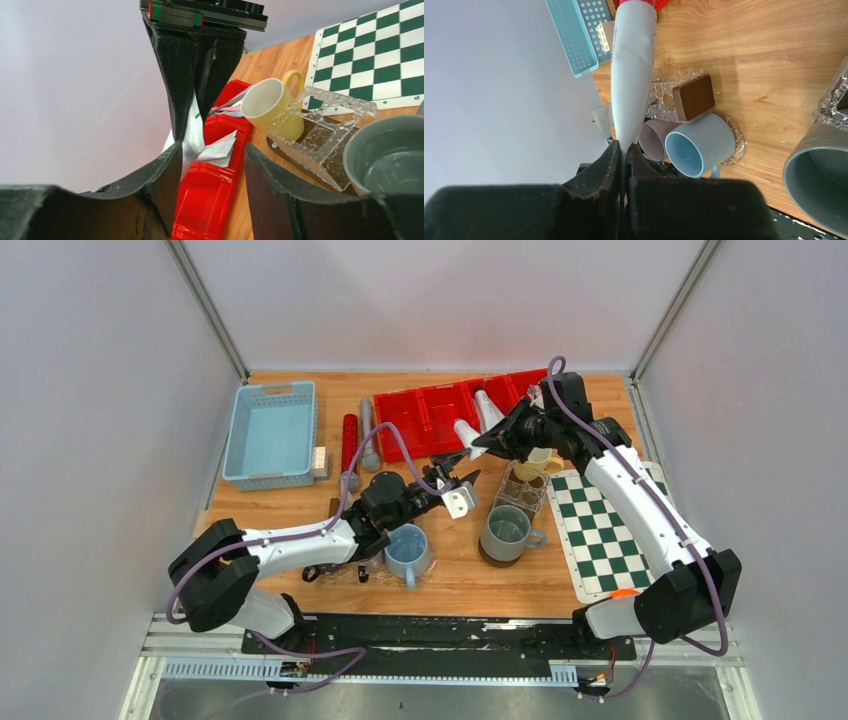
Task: Prepare toiletry sets of a toothbrush and toothpaste on the tray
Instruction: Place the toothpaste in the toothpaste holder.
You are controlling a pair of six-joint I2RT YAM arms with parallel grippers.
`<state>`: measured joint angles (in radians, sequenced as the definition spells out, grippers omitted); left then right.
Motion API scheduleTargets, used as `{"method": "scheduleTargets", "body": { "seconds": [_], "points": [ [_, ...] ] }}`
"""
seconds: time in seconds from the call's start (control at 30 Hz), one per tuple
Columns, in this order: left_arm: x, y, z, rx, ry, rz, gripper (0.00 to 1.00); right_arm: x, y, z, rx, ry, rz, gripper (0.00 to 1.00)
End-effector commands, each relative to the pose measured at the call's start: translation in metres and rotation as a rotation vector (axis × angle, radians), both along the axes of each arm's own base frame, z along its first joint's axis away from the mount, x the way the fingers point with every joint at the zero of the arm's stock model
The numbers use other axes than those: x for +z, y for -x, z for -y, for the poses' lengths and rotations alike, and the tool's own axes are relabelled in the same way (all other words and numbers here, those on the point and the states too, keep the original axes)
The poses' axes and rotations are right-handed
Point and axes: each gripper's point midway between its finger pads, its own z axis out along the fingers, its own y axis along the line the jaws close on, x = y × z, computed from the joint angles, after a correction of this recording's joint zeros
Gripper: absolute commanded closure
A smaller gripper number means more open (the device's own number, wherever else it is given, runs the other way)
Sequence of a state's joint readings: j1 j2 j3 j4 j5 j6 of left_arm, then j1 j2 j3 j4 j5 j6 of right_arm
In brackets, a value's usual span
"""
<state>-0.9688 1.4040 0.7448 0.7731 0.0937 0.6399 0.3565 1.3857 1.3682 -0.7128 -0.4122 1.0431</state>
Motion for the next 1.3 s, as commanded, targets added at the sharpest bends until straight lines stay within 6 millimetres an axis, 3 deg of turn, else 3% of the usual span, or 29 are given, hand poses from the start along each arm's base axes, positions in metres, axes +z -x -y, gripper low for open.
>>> {"method": "scheduleTargets", "body": {
  "seconds": [0.0,0.33,0.6,0.7,0.8,0.9,1.13,1.27],
  "points": [
    [0.043,-0.011,0.001,0.061,0.123,0.090,0.47,0.028,0.004,-0.010,0.016,-0.071,0.074,1.00],
    [0.031,-0.025,-0.008,0.153,0.119,0.074,0.58,0.025,0.005,-0.015,0.013,-0.082,0.063,1.00],
    [0.029,-0.021,-0.013,0.153,0.120,0.065,0.79,0.023,0.004,-0.015,0.006,-0.085,0.061,1.00],
    [0.029,-0.019,-0.014,0.150,0.117,0.059,0.98,0.023,0.003,-0.015,0.002,-0.086,0.061,1.00],
    [0.029,-0.016,-0.016,0.138,0.119,0.047,1.00,0.022,0.002,-0.014,-0.003,-0.085,0.060,0.98],
    [0.032,-0.012,-0.019,0.132,0.125,0.020,1.00,0.021,0.002,-0.015,-0.001,-0.084,0.062,0.93],
    [0.041,-0.011,-0.032,0.176,0.142,-0.066,1.00,0.022,-0.003,-0.014,0.001,-0.080,0.086,0.52],
    [0.047,-0.014,-0.044,0.226,0.172,-0.107,1.00,0.027,-0.006,-0.015,0.018,-0.092,0.106,0.42]
  ]
}}
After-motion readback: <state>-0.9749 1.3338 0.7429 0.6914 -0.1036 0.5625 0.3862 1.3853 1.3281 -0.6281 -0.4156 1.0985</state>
